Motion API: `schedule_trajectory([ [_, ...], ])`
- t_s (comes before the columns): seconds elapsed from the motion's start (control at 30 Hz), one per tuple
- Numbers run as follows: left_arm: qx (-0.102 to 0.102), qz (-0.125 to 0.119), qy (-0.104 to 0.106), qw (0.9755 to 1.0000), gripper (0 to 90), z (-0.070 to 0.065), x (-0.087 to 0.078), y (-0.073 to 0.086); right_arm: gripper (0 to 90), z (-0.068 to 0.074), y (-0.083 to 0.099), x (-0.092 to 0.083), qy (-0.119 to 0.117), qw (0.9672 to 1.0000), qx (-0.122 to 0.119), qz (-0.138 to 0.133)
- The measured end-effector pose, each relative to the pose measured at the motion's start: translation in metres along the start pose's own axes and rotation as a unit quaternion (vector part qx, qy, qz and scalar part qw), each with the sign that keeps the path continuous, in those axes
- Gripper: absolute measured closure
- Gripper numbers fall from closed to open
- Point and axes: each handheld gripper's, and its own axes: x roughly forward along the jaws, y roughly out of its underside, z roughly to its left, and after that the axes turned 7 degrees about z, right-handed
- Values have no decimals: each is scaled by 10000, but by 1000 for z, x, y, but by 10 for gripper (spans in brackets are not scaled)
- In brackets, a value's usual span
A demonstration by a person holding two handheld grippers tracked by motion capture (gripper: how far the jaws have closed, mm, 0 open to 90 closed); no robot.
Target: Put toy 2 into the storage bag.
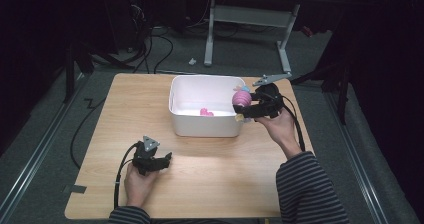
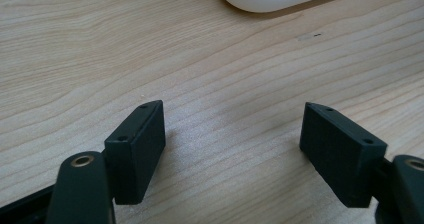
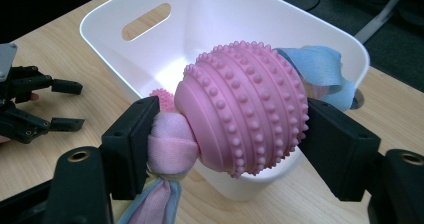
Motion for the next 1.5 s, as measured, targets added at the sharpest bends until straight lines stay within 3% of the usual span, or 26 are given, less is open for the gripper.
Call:
schedule_trajectory([
  [0.4,5,3,-1,10000,269,0,0,0,268,5,-21,40,-226,9990,-59,375],
  [0.73,-1,2,14,10000,267,1,0,0,267,7,-27,63,-315,9972,-62,676],
  [1.13,-3,-3,11,10000,266,0,0,0,259,5,-26,69,-501,9952,-9,842],
  [1.23,-10,0,34,10000,266,1,0,0,254,7,-27,71,-414,9947,7,942],
  [1.5,3,-3,5,10000,267,0,0,0,251,6,-26,62,-499,9954,62,818],
])
